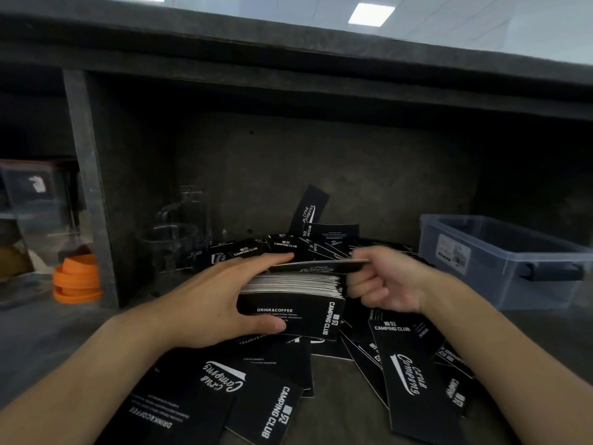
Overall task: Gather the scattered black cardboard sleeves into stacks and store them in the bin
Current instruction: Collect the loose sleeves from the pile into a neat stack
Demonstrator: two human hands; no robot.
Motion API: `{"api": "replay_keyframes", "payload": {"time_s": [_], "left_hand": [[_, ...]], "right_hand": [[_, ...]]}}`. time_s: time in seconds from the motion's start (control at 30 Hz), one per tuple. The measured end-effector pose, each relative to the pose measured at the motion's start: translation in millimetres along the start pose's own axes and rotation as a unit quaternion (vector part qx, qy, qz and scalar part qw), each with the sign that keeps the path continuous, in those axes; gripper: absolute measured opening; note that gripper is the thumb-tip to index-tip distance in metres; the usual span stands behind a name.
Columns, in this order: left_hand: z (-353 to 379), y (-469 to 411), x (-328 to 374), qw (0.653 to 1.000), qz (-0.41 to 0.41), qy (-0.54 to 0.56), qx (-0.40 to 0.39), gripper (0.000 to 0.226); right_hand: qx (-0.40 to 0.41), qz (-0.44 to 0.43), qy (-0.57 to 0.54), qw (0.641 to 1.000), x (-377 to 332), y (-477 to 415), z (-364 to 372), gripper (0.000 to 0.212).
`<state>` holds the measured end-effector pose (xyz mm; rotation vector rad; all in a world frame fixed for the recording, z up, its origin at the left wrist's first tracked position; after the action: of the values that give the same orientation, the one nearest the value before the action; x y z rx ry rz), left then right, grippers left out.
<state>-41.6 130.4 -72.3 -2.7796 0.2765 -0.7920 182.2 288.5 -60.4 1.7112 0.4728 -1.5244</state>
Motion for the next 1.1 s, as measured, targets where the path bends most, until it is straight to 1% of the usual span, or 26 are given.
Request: {"api": "replay_keyframes", "payload": {"time_s": [0.1, 0.13, 0.17, 0.2, 0.23, 0.27, 0.3, 0.33, 0.37, 0.4, 0.43, 0.47, 0.5, 0.53, 0.6, 0.63, 0.67, 0.7, 0.73, 0.8, 0.87, 0.9, 0.97, 1.0, 1.03, 1.1], "left_hand": [[-2, 0, 3, 1.0, 0.006, 0.02, -0.001, 0.092], [-3, 0, 4, 1.0, 0.008, 0.022, 0.001, 0.093], [-3, 0, 5, 1.0, 0.008, 0.023, 0.0, 0.09], [-3, 0, 5, 1.0, 0.008, 0.024, -0.001, 0.085], [-3, 0, 4, 1.0, 0.007, 0.023, -0.001, 0.077], [-2, 0, 3, 1.0, 0.006, 0.013, 0.0, 0.068], [-2, -1, 2, 1.0, 0.004, -0.006, 0.005, 0.061], [-2, -1, 1, 1.0, 0.004, -0.025, 0.013, 0.057], [-2, -2, 0, 0.999, 0.003, -0.035, 0.019, 0.056], [-1, -2, -1, 0.999, 0.003, -0.031, 0.022, 0.054], [-1, -2, -1, 1.0, -0.002, -0.019, 0.021, 0.053], [0, -2, 0, 1.0, -0.007, -0.005, 0.018, 0.052], [0, -2, 1, 1.0, -0.011, 0.008, 0.013, 0.052], [1, -2, 2, 1.0, -0.013, 0.017, 0.009, 0.052], [1, -2, 1, 1.0, -0.017, 0.021, 0.009, 0.052], [1, -2, 1, 1.0, -0.018, 0.022, 0.01, 0.051], [0, -2, 1, 1.0, -0.018, 0.021, 0.011, 0.05], [0, -1, 1, 1.0, -0.017, 0.022, 0.011, 0.05], [0, -1, 2, 1.0, -0.016, 0.025, 0.01, 0.049], [0, -1, 2, 0.999, -0.017, 0.035, 0.008, 0.049], [-1, -1, 2, 0.999, -0.02, 0.042, 0.007, 0.049], [-1, -1, 1, 0.999, -0.02, 0.043, 0.006, 0.049], [-1, -2, 1, 0.999, -0.016, 0.04, 0.006, 0.049], [0, -2, 1, 0.999, -0.014, 0.039, 0.008, 0.049], [0, -2, 0, 0.999, -0.012, 0.036, 0.011, 0.049], [0, -3, -1, 1.0, -0.007, 0.019, 0.015, 0.051]], "right_hand": [[0.03, -0.004, 0.1, 0.994, 8, -8, 6, 0.04], [0.061, -0.017, 0.132, 0.989, 6, -9, 6, 0.036], [0.113, -0.043, 0.177, 0.977, 5, -10, 2, 0.031], [0.188, -0.075, 0.242, 0.949, 2, -10, -6, 0.027], [0.282, -0.105, 0.321, 0.898, -1, -10, -16, 0.023], [0.364, -0.127, 0.401, 0.831, -3, -9, -29, 0.017], [0.411, -0.121, 0.466, 0.774, -3, -10, -43, 0.02], [0.422, -0.08, 0.515, 0.742, 0, -10, -55, 0.038], [0.398, -0.019, 0.551, 0.733, 5, -10, -66, 0.065], [0.363, 0.039, 0.571, 0.736, 11, -10, -73, 0.089], [0.335, 0.074, 0.58, 0.739, 14, -11, -77, 0.102], [0.324, 0.083, 0.589, 0.735, 16, -11, -79, 0.104], [0.337, 0.068, 0.604, 0.719, 17, -13, -82, 0.095], [0.358, 0.047, 0.63, 0.687, 17, -14, -84, 0.081], [0.391, 0.015, 0.699, 0.599, 13, -16, -82, 0.051], [0.4, 0.0, 0.724, 0.563, 12, -16, -79, 0.041], [0.41, -0.019, 0.734, 0.541, 10, -15, -76, 0.034], [0.423, -0.041, 0.729, 0.536, 9, -14, -73, 0.031], [0.437, -0.063, 0.711, 0.547, 7, -12, -71, 0.031], [0.47, -0.12, 0.653, 0.582, 3, -9, -68, 0.037], [0.498, -0.191, 0.593, 0.602, -2, -4, -62, 0.038], [0.514, -0.237, 0.545, 0.618, -4, -1, -57, 0.036], [0.524, -0.324, 0.4, 0.679, -11, 2, -46, 0.029], [0.51, -0.355, 0.332, 0.71, -13, 1, -39, 0.027], [0.485, -0.376, 0.29, 0.735, -14, -2, -33, 0.024], [0.401, -0.387, 0.28, 0.782, -7, -14, -27, 0.02]]}}
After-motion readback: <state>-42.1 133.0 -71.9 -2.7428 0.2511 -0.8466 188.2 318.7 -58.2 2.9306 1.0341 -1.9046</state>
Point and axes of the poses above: each hand's wrist, its own y-axis away from the middle knuckle, its own z-axis out of the palm, x = y × z, the point moved 1 cm from there along -y, towards the middle knuckle, and after that the axes turned 9 degrees about y, right-handed, at the moved point
